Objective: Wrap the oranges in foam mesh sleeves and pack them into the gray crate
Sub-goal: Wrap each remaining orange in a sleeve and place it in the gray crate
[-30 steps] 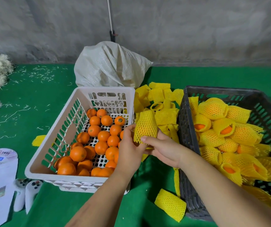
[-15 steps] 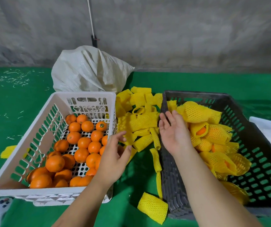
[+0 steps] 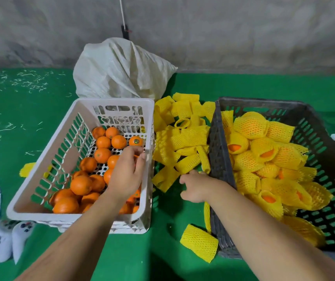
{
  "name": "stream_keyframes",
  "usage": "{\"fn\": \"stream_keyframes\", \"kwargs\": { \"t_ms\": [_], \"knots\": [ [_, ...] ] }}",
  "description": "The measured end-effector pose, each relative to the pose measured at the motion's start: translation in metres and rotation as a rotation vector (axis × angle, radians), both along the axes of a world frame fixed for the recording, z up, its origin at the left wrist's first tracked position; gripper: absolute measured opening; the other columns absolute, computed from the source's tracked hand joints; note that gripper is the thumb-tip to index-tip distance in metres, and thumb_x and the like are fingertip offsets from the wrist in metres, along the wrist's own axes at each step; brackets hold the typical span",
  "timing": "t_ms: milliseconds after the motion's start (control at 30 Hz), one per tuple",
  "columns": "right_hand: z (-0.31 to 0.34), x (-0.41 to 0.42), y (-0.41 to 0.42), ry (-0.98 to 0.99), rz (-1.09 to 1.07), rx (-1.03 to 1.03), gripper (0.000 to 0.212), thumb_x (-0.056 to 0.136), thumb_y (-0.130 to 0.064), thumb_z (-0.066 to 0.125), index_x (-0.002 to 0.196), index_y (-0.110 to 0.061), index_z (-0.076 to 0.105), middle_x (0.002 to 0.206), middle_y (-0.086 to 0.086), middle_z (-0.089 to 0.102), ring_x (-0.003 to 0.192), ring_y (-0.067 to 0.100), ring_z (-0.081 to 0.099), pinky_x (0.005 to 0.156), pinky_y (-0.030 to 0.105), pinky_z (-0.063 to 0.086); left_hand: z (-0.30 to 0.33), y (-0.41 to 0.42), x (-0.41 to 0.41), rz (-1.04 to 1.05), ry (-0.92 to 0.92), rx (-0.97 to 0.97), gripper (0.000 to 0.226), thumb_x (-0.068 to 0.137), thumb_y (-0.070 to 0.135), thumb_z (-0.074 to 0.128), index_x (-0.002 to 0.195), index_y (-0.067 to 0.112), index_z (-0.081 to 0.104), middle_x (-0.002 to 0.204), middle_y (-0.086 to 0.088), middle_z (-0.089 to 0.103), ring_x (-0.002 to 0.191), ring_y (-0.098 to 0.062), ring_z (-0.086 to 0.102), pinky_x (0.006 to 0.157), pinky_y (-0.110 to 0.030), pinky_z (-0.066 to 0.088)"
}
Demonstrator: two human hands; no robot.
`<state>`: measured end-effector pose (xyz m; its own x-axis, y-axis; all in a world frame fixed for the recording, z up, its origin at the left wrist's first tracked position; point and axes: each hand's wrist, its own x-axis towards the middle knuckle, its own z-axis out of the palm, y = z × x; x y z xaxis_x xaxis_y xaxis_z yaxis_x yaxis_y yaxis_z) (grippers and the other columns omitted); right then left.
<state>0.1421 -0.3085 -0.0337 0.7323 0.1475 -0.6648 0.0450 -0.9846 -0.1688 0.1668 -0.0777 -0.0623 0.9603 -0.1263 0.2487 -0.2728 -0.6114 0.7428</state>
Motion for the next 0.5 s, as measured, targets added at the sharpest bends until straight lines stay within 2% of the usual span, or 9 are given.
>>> {"fn": "stream_keyframes", "kwargs": {
  "t_ms": [33, 67, 100, 133, 167, 267, 333, 400, 500],
  "knots": [
    [0.0, -0.001, 0.004, 0.037, 0.104, -0.083, 0.043, 0.101, -0.036, 0.051, 0.138, -0.014, 0.053, 0.142, 0.017, 0.046, 0.133, 0.042, 0.041, 0.113, 0.048, 0.034, -0.004, 0.011, 0.004, -0.002, 0.105, 0.041, 0.018, 0.112, 0.034, 0.045, 0.122, 0.019, 0.049, 0.107, 0.005, 0.055, 0.095, -0.011, 0.057, 0.077, -0.025, 0.045],
    [-0.003, -0.003, 0.01, 0.071, 0.2, -0.13, 0.029, 0.1, -0.034, 0.051, 0.115, -0.012, 0.063, 0.119, 0.014, 0.057, 0.118, 0.041, 0.051, 0.112, 0.049, 0.034, -0.009, 0.021, 0.006, -0.033, 0.221, 0.138, 0.016, 0.111, 0.028, 0.048, 0.122, 0.016, 0.046, 0.109, 0.001, 0.053, 0.095, -0.018, 0.056, 0.077, -0.031, 0.046],
    [-0.006, -0.007, 0.016, 0.106, 0.292, -0.168, 0.023, 0.098, -0.032, 0.053, 0.086, -0.013, 0.059, 0.092, 0.008, 0.056, 0.095, 0.036, 0.054, 0.11, 0.05, 0.036, -0.014, 0.029, 0.006, -0.089, 0.324, 0.317, 0.021, 0.11, 0.025, 0.051, 0.126, 0.014, 0.044, 0.114, -0.004, 0.051, 0.1, -0.025, 0.056, 0.083, -0.039, 0.048],
    [-0.012, -0.012, 0.022, 0.147, 0.38, -0.218, 0.033, 0.097, -0.033, 0.056, 0.07, -0.016, 0.047, 0.076, 0.003, 0.046, 0.079, 0.031, 0.05, 0.108, 0.052, 0.039, -0.019, 0.035, 0.004, -0.162, 0.442, 0.512, 0.033, 0.107, 0.028, 0.055, 0.134, 0.014, 0.043, 0.124, -0.009, 0.049, 0.108, -0.031, 0.056, 0.091, -0.046, 0.049],
    [-0.016, -0.018, 0.028, 0.198, 0.474, -0.269, 0.041, 0.096, -0.036, 0.058, 0.065, -0.017, 0.04, 0.071, 0.001, 0.04, 0.076, 0.03, 0.05, 0.107, 0.054, 0.041, -0.024, 0.039, 0.0, -0.235, 0.565, 0.686, 0.05, 0.105, 0.034, 0.059, 0.146, 0.017, 0.036, 0.137, -0.011, 0.044, 0.119, -0.035, 0.055, 0.099, -0.05, 0.048],
    [-0.037, -0.035, 0.041, 0.258, 0.674, -0.377, 0.038, 0.095, -0.044, 0.063, 0.071, -0.016, 0.051, 0.079, -0.001, 0.047, 0.105, 0.036, 0.059, 0.113, 0.057, 0.037, -0.032, 0.038, -0.01, -0.277, 0.86, 0.855, 0.089, 0.102, 0.046, 0.06, 0.164, 0.034, -0.002, 0.171, -0.012, 0.012, 0.146, -0.045, 0.039, 0.117, -0.056, 0.038],
    [-0.05, -0.043, 0.048, 0.272, 0.747, -0.417, 0.032, 0.095, -0.044, 0.064, 0.098, -0.013, 0.068, 0.098, 0.001, 0.06, 0.112, 0.035, 0.061, 0.112, 0.056, 0.039, -0.029, 0.034, -0.009, -0.294, 0.866, 0.856, 0.098, 0.101, 0.042, 0.063, 0.163, 0.038, -0.013, 0.174, -0.015, 0.012, 0.141, -0.048, 0.044, 0.113, -0.057, 0.043],
    [-0.057, -0.046, 0.053, 0.338, 0.721, -0.474, 0.04, 0.096, -0.045, 0.064, 0.122, -0.015, 0.067, 0.12, 0.004, 0.065, 0.115, 0.036, 0.062, 0.109, 0.053, 0.044, -0.023, 0.032, -0.007, -0.298, 0.809, 0.854, 0.107, 0.098, 0.037, 0.069, 0.163, 0.039, -0.015, 0.17, -0.016, 0.024, 0.126, -0.045, 0.058, 0.103, -0.055, 0.053],
    [-0.058, -0.045, 0.054, 0.429, 0.661, -0.523, 0.044, 0.098, -0.045, 0.065, 0.129, -0.014, 0.065, 0.129, 0.007, 0.064, 0.114, 0.035, 0.064, 0.097, 0.044, 0.053, -0.022, 0.029, -0.005, -0.278, 0.746, 0.844, 0.097, 0.095, 0.034, 0.074, 0.163, 0.033, 0.004, 0.156, -0.015, 0.037, 0.119, -0.042, 0.06, 0.098, -0.056, 0.056]
  ]
}}
